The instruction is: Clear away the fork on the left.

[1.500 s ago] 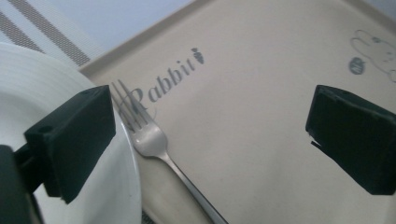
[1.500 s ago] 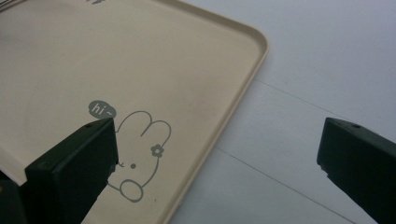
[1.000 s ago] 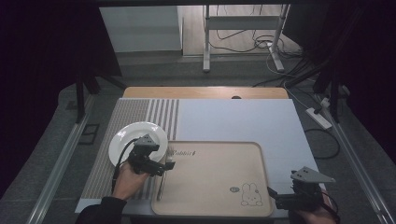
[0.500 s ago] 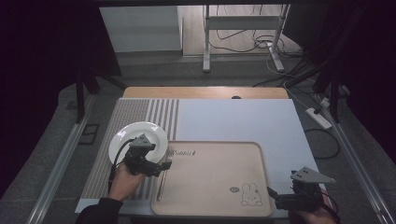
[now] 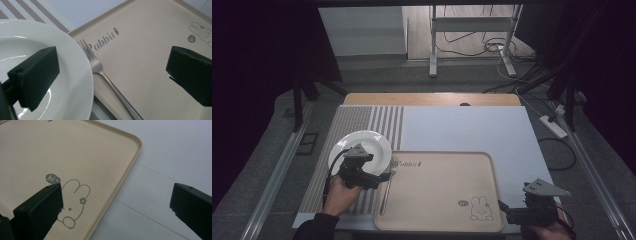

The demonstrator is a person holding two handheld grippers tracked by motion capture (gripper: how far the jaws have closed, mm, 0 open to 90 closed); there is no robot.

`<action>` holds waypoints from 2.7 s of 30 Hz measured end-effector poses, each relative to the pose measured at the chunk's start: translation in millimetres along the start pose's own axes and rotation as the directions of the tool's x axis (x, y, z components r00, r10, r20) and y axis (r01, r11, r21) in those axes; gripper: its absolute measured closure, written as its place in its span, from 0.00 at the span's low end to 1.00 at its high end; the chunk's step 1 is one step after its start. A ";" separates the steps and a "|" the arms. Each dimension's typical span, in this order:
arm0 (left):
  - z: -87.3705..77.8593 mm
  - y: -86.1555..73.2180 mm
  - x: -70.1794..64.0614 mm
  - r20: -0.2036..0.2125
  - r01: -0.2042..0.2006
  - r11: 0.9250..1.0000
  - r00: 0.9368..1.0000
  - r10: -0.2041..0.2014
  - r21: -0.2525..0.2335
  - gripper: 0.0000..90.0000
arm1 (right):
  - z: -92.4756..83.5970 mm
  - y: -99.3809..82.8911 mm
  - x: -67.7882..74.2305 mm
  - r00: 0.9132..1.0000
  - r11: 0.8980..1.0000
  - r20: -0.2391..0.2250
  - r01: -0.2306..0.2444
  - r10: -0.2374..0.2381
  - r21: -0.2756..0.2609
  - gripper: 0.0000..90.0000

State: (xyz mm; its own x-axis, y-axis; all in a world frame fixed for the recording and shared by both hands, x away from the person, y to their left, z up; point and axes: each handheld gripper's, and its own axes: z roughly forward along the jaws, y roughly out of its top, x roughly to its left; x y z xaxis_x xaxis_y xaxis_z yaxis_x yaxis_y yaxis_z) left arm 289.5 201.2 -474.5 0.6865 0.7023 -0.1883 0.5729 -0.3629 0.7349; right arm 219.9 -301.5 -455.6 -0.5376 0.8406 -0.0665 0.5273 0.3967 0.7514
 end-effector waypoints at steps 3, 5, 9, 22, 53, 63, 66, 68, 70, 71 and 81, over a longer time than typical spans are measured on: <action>-1.7 -1.0 -0.3 -0.008 0.001 1.000 1.000 -0.001 -0.002 0.00 | -0.1 0.0 0.3 1.000 1.000 -0.003 0.004 -0.004 0.002 0.00; -3.3 -2.5 -0.7 -0.026 -0.006 1.000 1.000 0.006 0.004 0.00 | 0.2 0.0 0.8 1.000 1.000 -0.002 0.007 -0.007 0.001 0.00; -3.8 -3.9 -0.5 -0.028 0.000 1.000 1.000 0.000 0.003 0.00 | -0.1 -0.1 0.7 1.000 1.000 0.000 0.006 -0.006 -0.002 0.00; -15.6 -17.4 1.9 -0.043 0.005 1.000 0.999 -0.006 -0.013 0.00 | -0.3 0.1 0.8 1.000 1.000 0.007 0.002 -0.002 -0.001 0.00; -40.6 -48.0 8.4 -0.077 0.070 0.997 0.994 -0.071 -0.018 0.00 | 0.5 0.2 2.2 1.000 1.000 0.019 0.010 -0.010 0.005 0.00; -51.0 -59.9 9.1 -0.100 0.087 0.996 0.991 -0.088 -0.015 0.00 | 0.7 0.1 1.8 1.000 1.000 0.019 0.011 -0.011 0.004 0.00; -54.9 -64.5 9.3 -0.107 0.099 0.995 0.989 -0.101 -0.020 0.00 | 0.7 0.1 1.9 1.000 1.000 0.020 0.011 -0.011 0.006 0.00; -56.4 -66.2 9.5 -0.108 0.103 0.994 0.989 -0.105 -0.022 0.00 | 0.7 0.1 1.9 1.000 1.000 0.021 0.011 -0.011 0.005 0.00; -58.1 -68.0 9.8 -0.112 0.106 0.994 0.988 -0.108 -0.021 0.00 | 0.6 0.1 1.9 1.000 1.000 0.020 0.011 -0.011 0.005 0.00; -58.1 -68.0 9.8 -0.112 0.106 0.994 0.988 -0.108 -0.021 0.00 | 0.6 0.1 1.9 1.000 1.000 0.020 0.011 -0.011 0.005 0.00; -64.9 -77.5 10.3 -0.123 0.129 0.991 0.984 -0.130 -0.018 0.00 | 0.7 0.1 2.0 1.000 1.000 0.021 0.011 -0.011 0.005 0.00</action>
State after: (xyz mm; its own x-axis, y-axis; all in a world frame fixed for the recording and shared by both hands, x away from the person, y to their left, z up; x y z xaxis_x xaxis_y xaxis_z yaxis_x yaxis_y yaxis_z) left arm 223.1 276.3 -491.1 0.5459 0.8134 -0.2009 0.6482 -0.2580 0.7164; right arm 219.4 -299.6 -456.0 -0.5293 0.8438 -0.0887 0.5250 0.4078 0.7470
